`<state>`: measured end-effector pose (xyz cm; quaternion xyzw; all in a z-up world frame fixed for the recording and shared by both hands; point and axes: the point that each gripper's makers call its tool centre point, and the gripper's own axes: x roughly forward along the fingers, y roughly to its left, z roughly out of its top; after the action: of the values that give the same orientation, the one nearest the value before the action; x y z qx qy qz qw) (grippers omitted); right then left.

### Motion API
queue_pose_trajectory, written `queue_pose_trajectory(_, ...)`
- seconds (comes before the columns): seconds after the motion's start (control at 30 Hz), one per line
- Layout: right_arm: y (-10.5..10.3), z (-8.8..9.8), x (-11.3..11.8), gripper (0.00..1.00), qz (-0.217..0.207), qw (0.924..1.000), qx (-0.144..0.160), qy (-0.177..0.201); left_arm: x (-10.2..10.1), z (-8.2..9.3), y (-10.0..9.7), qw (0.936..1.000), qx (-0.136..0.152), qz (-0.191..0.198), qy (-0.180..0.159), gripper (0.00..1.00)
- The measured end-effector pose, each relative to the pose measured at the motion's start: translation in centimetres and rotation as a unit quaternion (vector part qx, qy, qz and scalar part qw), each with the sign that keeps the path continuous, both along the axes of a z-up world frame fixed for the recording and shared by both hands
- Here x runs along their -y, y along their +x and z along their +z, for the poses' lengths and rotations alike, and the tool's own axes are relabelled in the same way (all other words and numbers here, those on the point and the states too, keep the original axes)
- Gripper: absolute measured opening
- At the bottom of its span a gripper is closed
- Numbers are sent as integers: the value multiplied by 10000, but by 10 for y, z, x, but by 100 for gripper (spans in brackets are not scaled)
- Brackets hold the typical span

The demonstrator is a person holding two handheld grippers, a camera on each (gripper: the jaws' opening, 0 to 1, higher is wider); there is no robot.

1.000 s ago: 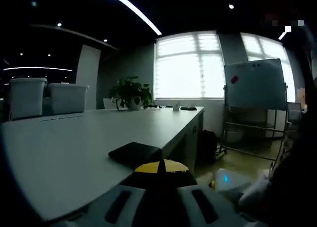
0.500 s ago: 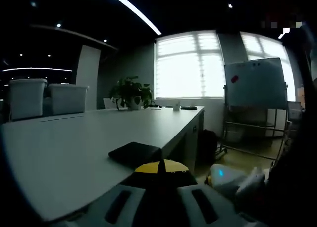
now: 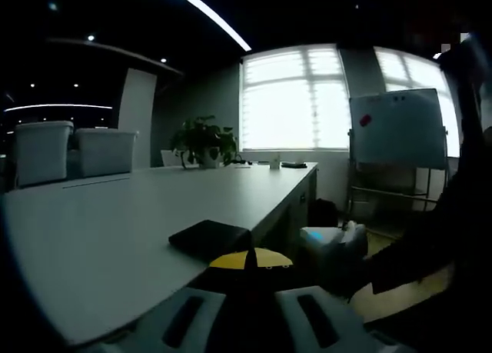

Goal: Clamp the fixed fixture on the desktop, loosen the retaining clip, secure it to the edge of the desk, and tighten the retaining clip.

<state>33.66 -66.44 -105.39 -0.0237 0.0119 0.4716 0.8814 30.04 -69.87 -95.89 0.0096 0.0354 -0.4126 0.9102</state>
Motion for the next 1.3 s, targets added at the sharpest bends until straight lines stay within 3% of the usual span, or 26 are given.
queue_pose_trajectory(0.07,3,-1,-2,25,342,9994,53,-100,0,0,0,10000,-15,-1,4,1)
queue_pose_trajectory(0.13,2,-3,-4,25,647,9978,-118,-14,0,0,0,10000,-32,3,8,1)
queue_pose_trajectory(0.2,4,-3,-5,25,882,9960,54,-140,0,0,0,10000,-39,5,27,1)
queue_pose_trajectory(0.47,-4,-2,-5,25,937,9954,57,-209,1,-1,1,10000,-92,21,20,1)
queue_pose_trajectory(0.53,3,-1,-2,28,543,9982,103,-215,1,0,1,10000,-94,28,1,1)
queue_pose_trajectory(0.6,9,2,2,32,126,9983,480,-312,1,0,1,10000,-89,31,5,1)
queue_pose_trajectory(0.67,0,5,5,37,-399,9987,278,-159,1,0,1,10000,-86,21,6,1)
queue_pose_trajectory(0.73,1,9,9,47,-777,9964,335,-28,1,0,1,10000,-75,17,-27,1)
queue_pose_trajectory(0.87,-10,12,14,48,-1914,9809,330,-53,0,0,1,10000,-41,9,-34,1)
queue_pose_trajectory(0.97,-10,8,17,48,-2823,9593,24,27,0,0,1,10000,-16,3,-92,1)
queue_pose_trajectory(1.07,-5,6,15,48,-3224,9463,228,-65,0,1,1,9999,4,-4,-133,1)
queue_pose_trajectory(1.17,-10,4,21,47,-3517,9354,-150,333,0,1,1,9999,18,-24,-150,1)
queue_pose_trajectory(1.23,-6,2,28,47,-3702,9286,-118,226,0,1,0,9999,31,-47,-123,1)
queue_pose_trajectory(1.3,-3,2,29,43,-3721,9278,-132,229,0,1,0,9999,39,-52,-118,1)
